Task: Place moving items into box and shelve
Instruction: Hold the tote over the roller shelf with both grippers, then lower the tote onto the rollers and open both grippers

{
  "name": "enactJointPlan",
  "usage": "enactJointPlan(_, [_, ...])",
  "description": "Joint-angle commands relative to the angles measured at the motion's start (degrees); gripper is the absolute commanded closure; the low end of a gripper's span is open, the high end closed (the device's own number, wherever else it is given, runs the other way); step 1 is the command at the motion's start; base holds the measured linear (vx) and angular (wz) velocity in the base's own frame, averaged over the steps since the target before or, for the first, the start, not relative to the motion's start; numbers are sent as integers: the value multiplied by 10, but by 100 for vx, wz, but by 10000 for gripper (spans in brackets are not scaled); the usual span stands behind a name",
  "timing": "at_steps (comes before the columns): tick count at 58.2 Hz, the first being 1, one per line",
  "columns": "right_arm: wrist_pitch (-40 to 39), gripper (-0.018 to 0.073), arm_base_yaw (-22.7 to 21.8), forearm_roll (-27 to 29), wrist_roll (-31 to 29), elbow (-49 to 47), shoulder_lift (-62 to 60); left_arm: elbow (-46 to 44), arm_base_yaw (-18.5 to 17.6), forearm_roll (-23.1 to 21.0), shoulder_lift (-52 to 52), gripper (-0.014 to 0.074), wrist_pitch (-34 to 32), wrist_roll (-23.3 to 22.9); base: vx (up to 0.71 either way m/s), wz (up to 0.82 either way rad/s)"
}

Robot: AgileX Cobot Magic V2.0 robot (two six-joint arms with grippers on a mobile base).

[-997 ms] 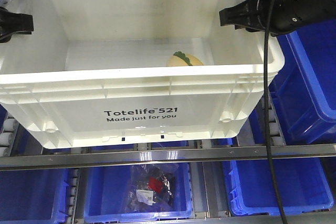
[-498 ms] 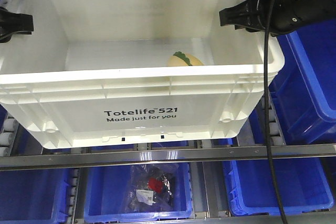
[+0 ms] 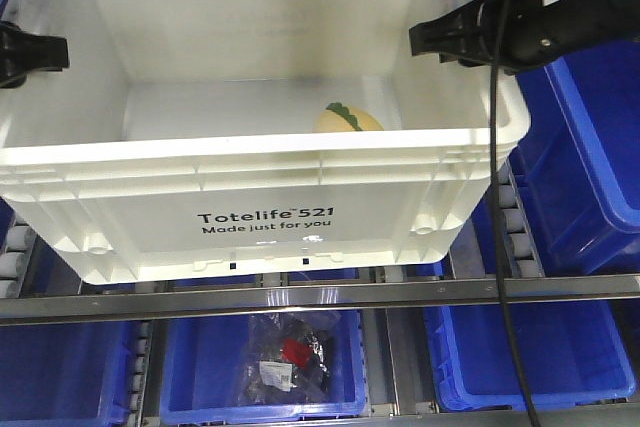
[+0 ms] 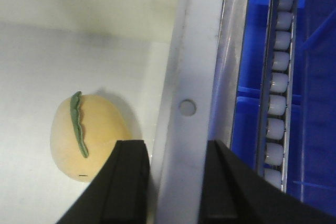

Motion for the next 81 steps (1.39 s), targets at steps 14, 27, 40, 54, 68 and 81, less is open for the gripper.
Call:
enactJointPlan(14, [-145,449,-4,-58,-9,-26,52,1,-2,32,52,540,-211,17,0,0])
enactJointPlan(27, [-147,407,-4,-58,-9,-26,75,1,-2,32,82,517,-222,17,0,0])
enactJointPlan(40, [-147,118,-4,-58,-9,-26,73,0,-2,32,79,274,-222,17,0,0])
enactJointPlan(54, [-131,-53,-4,-54,-8,-26,21,0,-2,31,28,55,-200,17,0,0])
enactJointPlan(68, [-99,-17,-4,-49,-21,27,-53,12,-2,28,-83,48,-58,17,0,0])
enactJointPlan(81, [-152,-12,-4,-23,-55,215,-213,106,-2,27,-221,48,-19,42,0,0])
